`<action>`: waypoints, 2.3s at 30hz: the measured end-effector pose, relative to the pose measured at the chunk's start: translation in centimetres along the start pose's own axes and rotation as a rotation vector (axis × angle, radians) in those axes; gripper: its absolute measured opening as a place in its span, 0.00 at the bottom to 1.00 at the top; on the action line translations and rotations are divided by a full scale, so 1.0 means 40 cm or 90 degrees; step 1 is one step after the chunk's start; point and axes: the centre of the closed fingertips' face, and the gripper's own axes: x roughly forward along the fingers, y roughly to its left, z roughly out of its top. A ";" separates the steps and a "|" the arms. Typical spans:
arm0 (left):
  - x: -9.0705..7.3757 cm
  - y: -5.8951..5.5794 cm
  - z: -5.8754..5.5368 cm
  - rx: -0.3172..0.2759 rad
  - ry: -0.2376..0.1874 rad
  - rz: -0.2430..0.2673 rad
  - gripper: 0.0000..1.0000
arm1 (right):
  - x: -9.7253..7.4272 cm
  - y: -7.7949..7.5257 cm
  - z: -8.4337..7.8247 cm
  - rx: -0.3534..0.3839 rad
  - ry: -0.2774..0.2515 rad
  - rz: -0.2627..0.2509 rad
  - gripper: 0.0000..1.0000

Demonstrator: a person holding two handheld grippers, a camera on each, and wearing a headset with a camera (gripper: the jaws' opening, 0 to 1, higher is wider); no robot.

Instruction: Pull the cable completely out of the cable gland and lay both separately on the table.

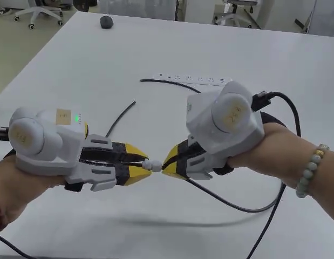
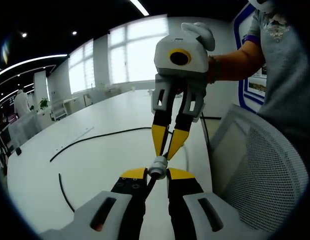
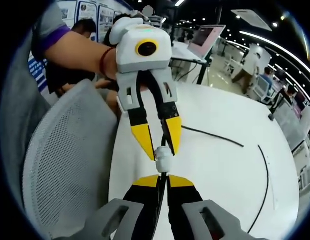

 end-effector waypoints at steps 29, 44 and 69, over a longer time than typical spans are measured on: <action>-0.067 0.041 -0.045 -0.008 0.026 0.039 0.16 | -0.082 -0.034 -0.240 0.028 0.090 -0.027 0.00; -0.077 0.045 -0.058 -0.019 0.029 0.047 0.16 | -0.076 -0.030 -0.325 0.040 0.133 -0.023 0.00; -0.037 0.018 -0.025 -0.005 0.026 0.039 0.15 | -0.018 -0.016 -0.006 -0.014 -0.003 -0.033 0.08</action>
